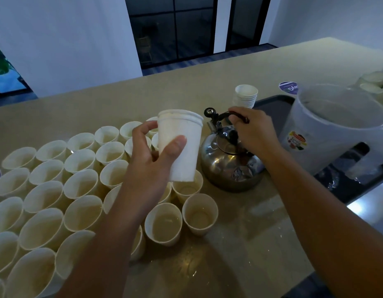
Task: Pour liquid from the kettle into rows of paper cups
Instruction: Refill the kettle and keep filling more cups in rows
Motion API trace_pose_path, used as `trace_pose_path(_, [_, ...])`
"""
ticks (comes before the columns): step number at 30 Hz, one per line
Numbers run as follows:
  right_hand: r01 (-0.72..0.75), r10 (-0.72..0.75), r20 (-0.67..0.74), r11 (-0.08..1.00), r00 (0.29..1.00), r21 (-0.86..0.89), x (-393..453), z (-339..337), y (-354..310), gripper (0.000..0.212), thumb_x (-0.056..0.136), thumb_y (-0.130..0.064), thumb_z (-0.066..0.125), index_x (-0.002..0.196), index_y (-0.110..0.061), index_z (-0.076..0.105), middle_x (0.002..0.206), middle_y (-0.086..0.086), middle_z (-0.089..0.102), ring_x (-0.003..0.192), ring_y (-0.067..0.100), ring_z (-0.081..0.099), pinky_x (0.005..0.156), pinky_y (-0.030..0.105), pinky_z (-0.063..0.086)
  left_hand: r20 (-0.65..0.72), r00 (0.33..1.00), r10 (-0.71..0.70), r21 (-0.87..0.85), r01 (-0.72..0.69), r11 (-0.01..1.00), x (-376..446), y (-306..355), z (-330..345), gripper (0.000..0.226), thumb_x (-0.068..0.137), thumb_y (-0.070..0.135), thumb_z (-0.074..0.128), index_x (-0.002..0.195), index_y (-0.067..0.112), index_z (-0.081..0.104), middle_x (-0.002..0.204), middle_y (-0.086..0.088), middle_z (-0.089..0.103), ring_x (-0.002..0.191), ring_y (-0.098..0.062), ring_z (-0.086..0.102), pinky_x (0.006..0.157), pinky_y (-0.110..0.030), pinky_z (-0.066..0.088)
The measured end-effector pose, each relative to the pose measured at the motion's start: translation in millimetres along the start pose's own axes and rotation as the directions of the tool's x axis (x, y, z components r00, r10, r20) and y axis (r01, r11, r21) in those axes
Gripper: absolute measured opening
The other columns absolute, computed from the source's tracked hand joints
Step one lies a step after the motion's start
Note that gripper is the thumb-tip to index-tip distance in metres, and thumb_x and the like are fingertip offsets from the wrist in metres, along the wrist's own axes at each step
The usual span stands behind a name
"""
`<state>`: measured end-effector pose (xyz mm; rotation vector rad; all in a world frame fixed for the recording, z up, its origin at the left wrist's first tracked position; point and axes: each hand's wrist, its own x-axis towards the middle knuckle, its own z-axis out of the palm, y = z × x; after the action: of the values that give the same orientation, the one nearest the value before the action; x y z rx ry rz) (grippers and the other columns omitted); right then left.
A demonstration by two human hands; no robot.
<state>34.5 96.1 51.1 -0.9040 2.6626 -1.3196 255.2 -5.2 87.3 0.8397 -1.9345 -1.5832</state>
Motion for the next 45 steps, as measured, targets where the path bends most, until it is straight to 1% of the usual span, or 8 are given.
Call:
trace_pose_path(8, [-0.014, 0.015, 0.017, 0.997, 1.0, -0.07, -22, -17, 3, 0.03, 0.101, -0.025, 0.057, 0.129, -0.027, 0.068, 0.12, -0.001, 0.07, 0.101, 0.009, 0.058, 0.074, 0.012, 0.04, 0.05, 0.997, 0.065, 0.067, -0.069, 0.995, 11, -11, 6, 0.073, 0.081, 0.047, 0.07, 0.143, 0.04, 0.031, 0.104, 0.021, 0.06, 0.082, 0.011, 0.062, 0.053, -0.006, 0.048])
trace_pose_path(14, [-0.063, 0.079, 0.094, 0.984, 0.992, -0.164, -43, -36, 9, 0.026, 0.099, -0.032, 0.058, 0.123, -0.032, 0.068, 0.093, -0.011, 0.07, 0.07, 0.002, 0.06, 0.059, 0.019, 0.042, 0.104, 0.99, 0.096, 0.095, -0.106, 0.99, 18, -17, 14, 0.069, 0.084, 0.036, 0.073, 0.14, 0.035, 0.033, 0.121, 0.007, 0.062, 0.096, -0.006, 0.062, 0.058, -0.013, 0.051])
trace_pose_path(20, [-0.1, 0.146, 0.224, 0.973, 0.964, -0.207, -55, -56, 1, 0.018, 0.099, -0.025, 0.059, 0.116, -0.029, 0.065, 0.077, -0.008, 0.063, 0.075, 0.015, 0.065, 0.077, 0.042, 0.06, 0.127, 0.985, 0.117, 0.093, -0.13, 0.987, 20, -17, 22, 0.07, 0.082, 0.031, 0.076, 0.131, 0.042, 0.026, 0.118, 0.015, 0.053, 0.096, -0.004, 0.059, 0.057, -0.006, 0.049])
trace_pose_path(30, [0.077, 0.115, 0.374, 0.883, 0.92, -0.462, -56, -84, -12, 0.037, 0.095, -0.049, 0.056, 0.131, -0.039, 0.051, 0.103, -0.011, 0.057, 0.094, 0.01, 0.057, 0.081, 0.029, 0.046, 0.153, 0.981, 0.12, 0.111, -0.137, 0.984, 26, -8, 28, 0.066, 0.082, 0.038, 0.075, 0.124, 0.044, 0.024, 0.111, 0.008, 0.056, 0.089, -0.013, 0.062, 0.052, -0.01, 0.05])
trace_pose_path(35, [0.163, -0.146, 0.167, 0.982, 0.975, -0.093, -56, -79, -30, 0.024, 0.093, -0.045, 0.06, 0.117, -0.045, 0.059, 0.105, -0.02, 0.06, 0.097, -0.004, 0.058, 0.078, 0.017, 0.044, 0.152, 0.979, 0.138, 0.089, -0.153, 0.984, 25, -8, 31, 0.068, 0.081, 0.041, 0.075, 0.125, 0.05, 0.023, 0.115, 0.007, 0.055, 0.092, -0.013, 0.062, 0.055, -0.012, 0.051])
trace_pose_path(40, [0.192, -0.209, -0.12, 0.972, 0.97, -0.138, -56, -83, -13, 0.015, 0.092, -0.043, 0.064, 0.098, -0.029, 0.068, 0.096, -0.012, 0.067, 0.09, 0.007, 0.063, 0.083, 0.031, 0.052, 0.157, 0.977, 0.144, 0.105, -0.162, 0.981, 20, -12, 30, 0.071, 0.081, 0.044, 0.074, 0.128, 0.05, 0.021, 0.114, 0.013, 0.052, 0.093, -0.011, 0.061, 0.056, -0.013, 0.053])
trace_pose_path(43, [0.237, -0.328, -0.58, 0.944, 0.746, -0.229, -72, -97, 5, 0.02, 0.093, -0.032, 0.07, 0.098, -0.012, 0.069, 0.102, 0.008, 0.065, 0.1, 0.024, 0.06, 0.088, 0.023, 0.044, 0.179, 0.971, 0.159, 0.072, -0.174, 0.982, 14, -9, 33, 0.071, 0.081, 0.041, 0.075, 0.129, 0.048, 0.024, 0.113, 0.013, 0.055, 0.091, -0.01, 0.064, 0.057, -0.014, 0.054])
trace_pose_path(45, [0.132, -0.292, -0.713, 0.953, 0.637, -0.272, -79, -111, 21, 0.035, 0.09, -0.039, 0.072, 0.105, -0.008, 0.067, 0.115, 0.02, 0.062, 0.112, 0.032, 0.056, 0.095, 0.019, 0.039, 0.213, 0.963, 0.167, 0.016, -0.175, 0.985, 8, -4, 39, 0.072, 0.076, 0.043, 0.076, 0.13, 0.045, 0.028, 0.107, 0.013, 0.059, 0.087, -0.002, 0.067, 0.058, -0.015, 0.054])
